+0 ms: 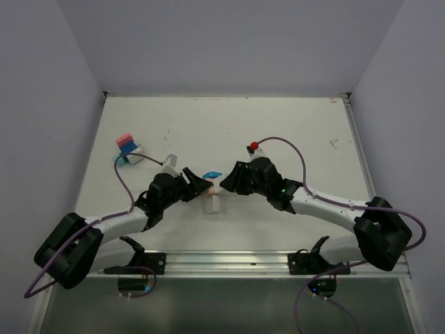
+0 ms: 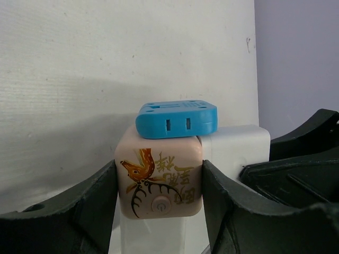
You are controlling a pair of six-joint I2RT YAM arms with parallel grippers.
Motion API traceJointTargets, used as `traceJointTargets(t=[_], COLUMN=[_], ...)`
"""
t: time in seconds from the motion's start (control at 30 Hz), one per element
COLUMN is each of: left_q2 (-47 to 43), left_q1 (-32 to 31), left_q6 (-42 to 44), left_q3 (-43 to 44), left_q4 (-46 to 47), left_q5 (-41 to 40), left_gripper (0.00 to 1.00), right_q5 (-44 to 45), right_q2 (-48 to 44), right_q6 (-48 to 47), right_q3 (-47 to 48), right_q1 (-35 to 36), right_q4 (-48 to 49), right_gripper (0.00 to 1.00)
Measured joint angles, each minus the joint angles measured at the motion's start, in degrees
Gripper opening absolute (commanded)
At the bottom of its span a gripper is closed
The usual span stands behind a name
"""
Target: Pull the plug off the socket
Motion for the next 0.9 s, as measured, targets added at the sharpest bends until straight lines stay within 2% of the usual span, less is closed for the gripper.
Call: traceJointTargets(t=[0.23,0.63,0.9], left_q2=[-0.11,2.43,2.49], left_q1=[-0.92,-1.36,-2.99], left_q6=[-0.09,-1.07,-0.94], left_q3=[2.86,7.28,10.67], left_q4=[-3.30,-8.76,-15.82], left_q5=[0.26,0.63,-5.01], left_gripper=[0.00,0.00,0.00], right_q5=[-0.02,0.28,0.35], right_q2=[-4.02,-4.39,0.11], right_q6=[0.39,0.15,-0.90], right_q3=[-2.32,-2.84,0.96], right_q1=[-0.96,-1.77,-1.60], right_q4=[0.74,0.22,-1.57], right_gripper=[0.00,0.00,0.00])
